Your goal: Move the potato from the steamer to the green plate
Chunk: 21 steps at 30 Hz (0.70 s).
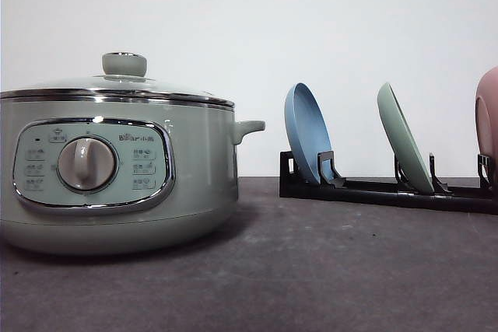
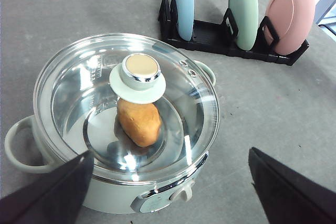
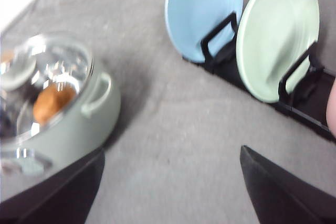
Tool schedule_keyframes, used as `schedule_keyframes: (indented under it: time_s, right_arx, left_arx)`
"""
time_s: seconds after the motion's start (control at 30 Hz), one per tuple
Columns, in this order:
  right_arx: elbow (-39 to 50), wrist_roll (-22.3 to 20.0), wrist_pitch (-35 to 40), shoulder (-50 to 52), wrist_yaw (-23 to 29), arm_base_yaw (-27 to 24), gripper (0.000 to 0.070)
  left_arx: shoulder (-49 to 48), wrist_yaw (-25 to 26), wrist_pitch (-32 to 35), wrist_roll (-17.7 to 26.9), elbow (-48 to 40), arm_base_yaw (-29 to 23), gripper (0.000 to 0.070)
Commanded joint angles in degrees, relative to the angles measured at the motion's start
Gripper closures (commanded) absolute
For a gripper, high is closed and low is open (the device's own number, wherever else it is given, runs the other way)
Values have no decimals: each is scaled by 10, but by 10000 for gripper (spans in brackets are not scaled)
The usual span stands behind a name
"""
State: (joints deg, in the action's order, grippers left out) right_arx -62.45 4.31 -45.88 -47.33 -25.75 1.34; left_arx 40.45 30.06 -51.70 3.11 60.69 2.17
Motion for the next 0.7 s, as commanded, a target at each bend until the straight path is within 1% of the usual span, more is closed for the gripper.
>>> schedule_keyframes:
  time_s: [0.0, 0.4, 0.67]
  right_arx:
    - [-28, 17, 9, -29, 2, 1, 179]
    - [-214, 17, 19, -270, 8, 1, 180]
    - [-297, 29, 41, -405, 18, 1, 181]
  left_arx:
    - [3, 3, 2, 2, 13, 2, 94]
    - [3, 3, 2, 2, 13, 2, 94]
    - [3, 3, 2, 2, 13, 2, 94]
